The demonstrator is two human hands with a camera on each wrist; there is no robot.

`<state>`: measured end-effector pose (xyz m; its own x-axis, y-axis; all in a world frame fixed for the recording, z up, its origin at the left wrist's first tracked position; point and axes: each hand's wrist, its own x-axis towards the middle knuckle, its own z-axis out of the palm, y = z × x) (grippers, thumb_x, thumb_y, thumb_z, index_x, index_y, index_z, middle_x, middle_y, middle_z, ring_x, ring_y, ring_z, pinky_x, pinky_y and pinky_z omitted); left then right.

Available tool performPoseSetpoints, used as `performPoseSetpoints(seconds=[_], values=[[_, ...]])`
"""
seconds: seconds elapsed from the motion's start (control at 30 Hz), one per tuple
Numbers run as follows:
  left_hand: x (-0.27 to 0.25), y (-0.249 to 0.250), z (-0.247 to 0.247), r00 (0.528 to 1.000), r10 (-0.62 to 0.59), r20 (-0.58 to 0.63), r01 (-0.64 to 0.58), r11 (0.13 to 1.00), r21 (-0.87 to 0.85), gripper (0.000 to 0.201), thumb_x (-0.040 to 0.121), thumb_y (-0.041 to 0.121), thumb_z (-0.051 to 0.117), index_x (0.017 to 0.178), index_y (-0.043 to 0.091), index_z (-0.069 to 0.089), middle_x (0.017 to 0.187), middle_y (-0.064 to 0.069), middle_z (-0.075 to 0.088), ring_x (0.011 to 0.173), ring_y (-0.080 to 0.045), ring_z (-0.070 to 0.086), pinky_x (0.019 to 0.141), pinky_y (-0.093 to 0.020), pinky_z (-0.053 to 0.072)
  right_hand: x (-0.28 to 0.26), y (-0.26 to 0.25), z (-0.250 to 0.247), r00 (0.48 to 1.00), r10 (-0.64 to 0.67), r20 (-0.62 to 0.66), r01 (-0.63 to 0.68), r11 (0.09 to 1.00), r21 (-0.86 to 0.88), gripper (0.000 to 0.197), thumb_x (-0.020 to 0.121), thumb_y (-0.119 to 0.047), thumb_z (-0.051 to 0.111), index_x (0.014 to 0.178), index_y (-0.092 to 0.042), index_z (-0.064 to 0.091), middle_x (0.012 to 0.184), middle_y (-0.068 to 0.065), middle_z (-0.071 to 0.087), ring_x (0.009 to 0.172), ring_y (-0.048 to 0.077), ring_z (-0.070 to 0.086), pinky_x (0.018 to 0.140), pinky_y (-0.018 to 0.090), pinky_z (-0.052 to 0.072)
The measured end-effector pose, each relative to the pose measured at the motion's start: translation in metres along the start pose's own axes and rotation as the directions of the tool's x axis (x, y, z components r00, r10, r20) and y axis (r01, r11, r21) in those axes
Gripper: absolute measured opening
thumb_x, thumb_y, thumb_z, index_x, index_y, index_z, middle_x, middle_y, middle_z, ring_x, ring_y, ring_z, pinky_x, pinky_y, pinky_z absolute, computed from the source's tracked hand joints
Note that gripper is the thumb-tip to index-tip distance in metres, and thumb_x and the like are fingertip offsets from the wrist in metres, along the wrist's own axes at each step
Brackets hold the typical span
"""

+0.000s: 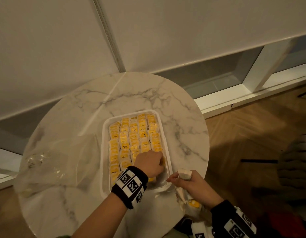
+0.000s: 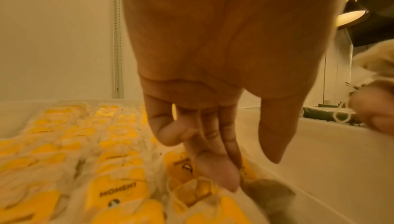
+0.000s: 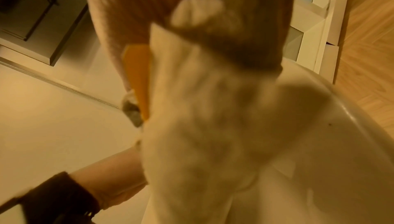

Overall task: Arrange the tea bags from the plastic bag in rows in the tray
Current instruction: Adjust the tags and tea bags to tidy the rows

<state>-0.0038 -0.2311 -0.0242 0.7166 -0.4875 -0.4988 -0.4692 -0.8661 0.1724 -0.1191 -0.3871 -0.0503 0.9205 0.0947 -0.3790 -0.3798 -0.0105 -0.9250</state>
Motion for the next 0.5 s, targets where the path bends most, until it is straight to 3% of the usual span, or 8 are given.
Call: performPoseSetpoints(seconds=[0.13, 0.23, 0.37, 0.5], values=[[-0.001, 0.0, -0.002, 0.999, -0.005, -0.036, 0.005, 1.0, 0.001, 0.026, 0.092, 0.032, 0.053, 0.115, 0.02, 0.058, 0.108, -0.006, 0.063, 0.096, -0.026, 0.061, 0.07, -0.032, 0.04, -0.001, -0.002, 0.0, 1.0, 0.012, -0.008, -0.012, 1.0, 0.002, 0.016, 0.091, -0.006, 0.064, 0.089, -0.011, 0.079, 0.09, 0.0, 0.076, 0.084, 0.003, 0.067, 0.075, 0.013, 0.047], [-0.013, 0.0, -0.005, 0.99, 0.024, -0.139, -0.046, 0.987, -0.154, 0.021, 0.093, 0.034, 0.054, 0.111, 0.026, 0.062, 0.102, 0.004, 0.066, 0.092, -0.018, 0.062, 0.068, -0.03, 0.044, -0.001, -0.004, 0.0, 1.0, 0.019, -0.004, -0.019, 1.0, -0.003, 0.015, 0.091, -0.006, 0.064, 0.09, -0.009, 0.078, 0.091, 0.001, 0.076, 0.085, 0.004, 0.067, 0.075, 0.012, 0.047], [-0.036, 0.003, -0.008, 0.973, 0.069, -0.218, -0.184, 0.803, -0.567, 0.01, 0.092, 0.033, 0.063, 0.097, 0.029, 0.07, 0.093, 0.014, 0.068, 0.067, -0.004, 0.058, 0.07, -0.033, 0.053, -0.002, -0.011, 0.003, 1.0, 0.0, 0.018, -0.001, 0.999, 0.042, 0.01, 0.088, -0.003, 0.067, 0.085, -0.007, 0.076, 0.078, -0.003, 0.072, 0.077, 0.004, 0.066, 0.072, 0.015, 0.048], [-0.056, 0.009, -0.014, 0.955, 0.164, -0.248, -0.292, 0.676, -0.677, 0.02, 0.087, 0.042, 0.071, 0.101, 0.029, 0.072, 0.1, 0.013, 0.068, 0.076, -0.008, 0.061, 0.074, -0.027, 0.052, -0.003, -0.022, 0.007, 0.996, -0.016, 0.086, 0.01, 0.998, 0.068, 0.017, 0.086, 0.006, 0.065, 0.084, -0.01, 0.072, 0.076, -0.004, 0.072, 0.077, 0.004, 0.066, 0.071, 0.018, 0.049]])
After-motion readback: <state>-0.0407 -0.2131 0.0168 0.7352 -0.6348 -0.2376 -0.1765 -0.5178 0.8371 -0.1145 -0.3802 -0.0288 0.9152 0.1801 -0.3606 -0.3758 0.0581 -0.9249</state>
